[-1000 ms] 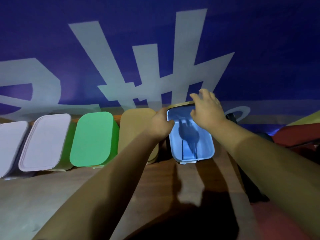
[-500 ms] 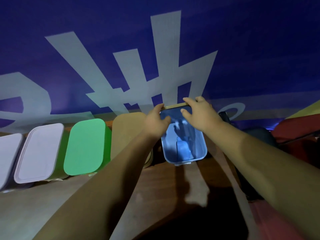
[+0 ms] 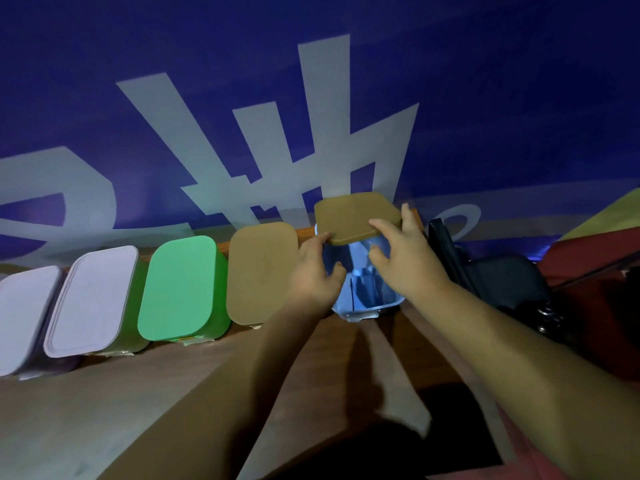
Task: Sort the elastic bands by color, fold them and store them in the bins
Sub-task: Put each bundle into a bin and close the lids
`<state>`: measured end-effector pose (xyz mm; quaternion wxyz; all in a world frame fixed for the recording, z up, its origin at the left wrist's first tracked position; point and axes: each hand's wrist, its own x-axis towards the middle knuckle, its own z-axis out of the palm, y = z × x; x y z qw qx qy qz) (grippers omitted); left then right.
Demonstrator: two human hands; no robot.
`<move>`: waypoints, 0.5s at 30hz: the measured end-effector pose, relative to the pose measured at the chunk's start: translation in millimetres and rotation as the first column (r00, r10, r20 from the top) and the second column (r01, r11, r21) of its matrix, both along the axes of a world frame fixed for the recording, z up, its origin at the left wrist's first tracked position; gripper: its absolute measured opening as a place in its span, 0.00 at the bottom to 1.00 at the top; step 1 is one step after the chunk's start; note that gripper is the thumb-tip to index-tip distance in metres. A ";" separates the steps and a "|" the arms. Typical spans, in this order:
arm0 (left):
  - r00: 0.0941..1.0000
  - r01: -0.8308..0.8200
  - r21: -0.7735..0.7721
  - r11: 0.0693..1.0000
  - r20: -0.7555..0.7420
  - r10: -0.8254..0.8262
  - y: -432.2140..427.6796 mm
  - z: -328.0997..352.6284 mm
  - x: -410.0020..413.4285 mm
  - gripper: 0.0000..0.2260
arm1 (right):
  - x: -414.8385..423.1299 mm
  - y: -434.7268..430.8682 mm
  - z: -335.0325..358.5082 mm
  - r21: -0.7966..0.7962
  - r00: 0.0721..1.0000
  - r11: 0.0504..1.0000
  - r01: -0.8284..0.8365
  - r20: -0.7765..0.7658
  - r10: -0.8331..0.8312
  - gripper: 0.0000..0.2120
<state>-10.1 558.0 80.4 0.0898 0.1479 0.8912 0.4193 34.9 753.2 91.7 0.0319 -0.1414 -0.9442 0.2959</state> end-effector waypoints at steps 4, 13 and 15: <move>0.999 0.039 -0.053 0.998 0.008 -0.038 -6.7 -5.9 16.7 0.27 | 20.7 -6.7 -14.5 -0.021 0.999 0.999 0.033 0.037 -0.032 0.24; 0.987 0.138 -0.183 0.973 0.101 -0.121 -17.5 -18.3 51.7 0.30 | 59.6 -23.0 -34.1 -0.002 0.994 0.996 0.085 0.074 -0.084 0.24; 0.984 0.160 -0.211 0.964 0.114 -0.138 -19.3 -21.3 54.8 0.30 | 63.0 -23.6 -35.6 -0.011 0.989 0.994 0.106 0.107 -0.105 0.25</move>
